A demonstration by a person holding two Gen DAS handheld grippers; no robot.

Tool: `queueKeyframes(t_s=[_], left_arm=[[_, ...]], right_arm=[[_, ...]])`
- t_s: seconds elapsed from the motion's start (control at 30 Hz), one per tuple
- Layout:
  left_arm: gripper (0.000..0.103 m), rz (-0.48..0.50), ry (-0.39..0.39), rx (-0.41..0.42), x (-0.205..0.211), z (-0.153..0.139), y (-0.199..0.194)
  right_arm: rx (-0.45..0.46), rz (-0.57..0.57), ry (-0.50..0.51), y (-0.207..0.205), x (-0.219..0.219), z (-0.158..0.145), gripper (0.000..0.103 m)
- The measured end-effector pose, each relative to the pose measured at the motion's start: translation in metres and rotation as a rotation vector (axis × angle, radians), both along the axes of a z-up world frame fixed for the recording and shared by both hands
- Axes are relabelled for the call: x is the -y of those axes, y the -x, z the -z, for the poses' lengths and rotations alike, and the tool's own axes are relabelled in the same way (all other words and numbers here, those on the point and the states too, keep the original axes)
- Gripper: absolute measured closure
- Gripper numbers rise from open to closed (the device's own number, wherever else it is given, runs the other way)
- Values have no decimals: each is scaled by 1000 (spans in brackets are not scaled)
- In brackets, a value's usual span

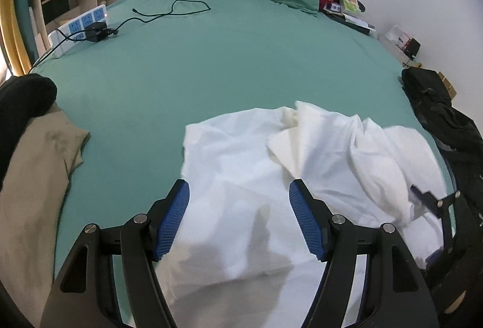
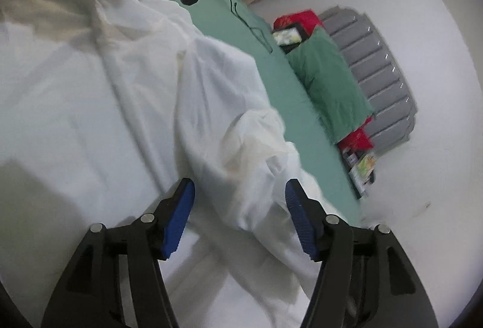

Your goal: Fold large clothes

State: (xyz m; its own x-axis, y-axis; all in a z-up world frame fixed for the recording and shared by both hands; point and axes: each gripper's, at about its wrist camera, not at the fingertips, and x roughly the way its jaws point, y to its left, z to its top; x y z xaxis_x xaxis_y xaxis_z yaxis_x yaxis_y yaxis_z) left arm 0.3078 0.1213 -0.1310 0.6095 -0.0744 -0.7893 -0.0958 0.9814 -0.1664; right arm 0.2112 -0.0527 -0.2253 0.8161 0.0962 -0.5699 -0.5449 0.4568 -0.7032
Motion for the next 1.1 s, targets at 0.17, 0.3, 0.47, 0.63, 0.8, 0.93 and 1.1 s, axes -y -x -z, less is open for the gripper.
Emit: queueKeyframes(t_s=[0.17,0.3,0.47,0.63,0.8,0.93,1.1], left_arm=[[31,9,3,4,19,-11,3],[31,27,-7,6,32,-17,2],[31,31,-22,-7,42,-15,0],[31,10,-20,-12,44,-7,-6],[31,-10,-3,14,44,-5,-16],[31,7,8,17,51,2,-32],[51,87,5,-36,68,16,-44]], right_arm=[[-134,64,-115,-22,28,-22,40],[-207,162,-215,-27,48,-35,40],[-288,263,-344,-28,79,-49,40],[-288,345,-505,-31,108,-75,40],[-147,437,-628,-38,137,-105,40],[-150,522,-754,-77,153,-110,40],[-265,481,-801,-126,138,-93,41]])
